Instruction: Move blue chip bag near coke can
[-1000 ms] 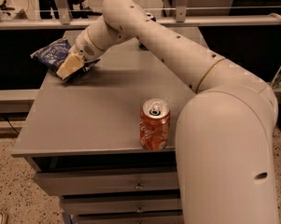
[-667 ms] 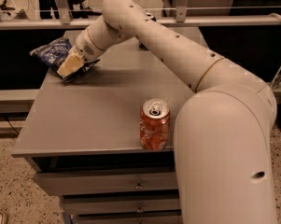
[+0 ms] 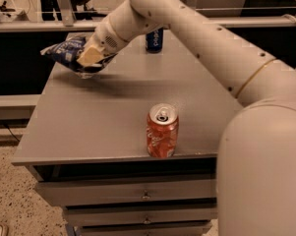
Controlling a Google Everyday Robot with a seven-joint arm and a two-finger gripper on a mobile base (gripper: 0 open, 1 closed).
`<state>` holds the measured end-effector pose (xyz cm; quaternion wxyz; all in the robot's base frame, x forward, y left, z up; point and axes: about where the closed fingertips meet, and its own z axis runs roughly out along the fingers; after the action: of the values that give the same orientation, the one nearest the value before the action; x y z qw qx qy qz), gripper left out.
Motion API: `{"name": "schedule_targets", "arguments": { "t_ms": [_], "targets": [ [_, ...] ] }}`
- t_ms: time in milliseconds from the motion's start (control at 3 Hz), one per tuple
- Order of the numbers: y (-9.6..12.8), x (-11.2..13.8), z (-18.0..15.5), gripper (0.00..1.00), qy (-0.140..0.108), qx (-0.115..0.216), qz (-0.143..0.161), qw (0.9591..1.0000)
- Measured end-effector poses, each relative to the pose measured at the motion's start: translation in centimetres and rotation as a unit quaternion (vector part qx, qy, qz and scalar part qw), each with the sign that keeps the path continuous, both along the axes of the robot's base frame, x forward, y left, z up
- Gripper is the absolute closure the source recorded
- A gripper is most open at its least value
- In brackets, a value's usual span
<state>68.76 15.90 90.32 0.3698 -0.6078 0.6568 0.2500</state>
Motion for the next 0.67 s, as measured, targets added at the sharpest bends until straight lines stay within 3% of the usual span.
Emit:
{"name": "schedule_targets", "arguments": {
  "t_ms": [333,667],
  "targets": [
    [-4.9,-2.5,2.6,1.00,-0.019,-0.006,0.021,0.9996],
    [-9.4,-5.5,3.2,1.00,-0.029,-0.026,0.069,0.9969]
  ]
}}
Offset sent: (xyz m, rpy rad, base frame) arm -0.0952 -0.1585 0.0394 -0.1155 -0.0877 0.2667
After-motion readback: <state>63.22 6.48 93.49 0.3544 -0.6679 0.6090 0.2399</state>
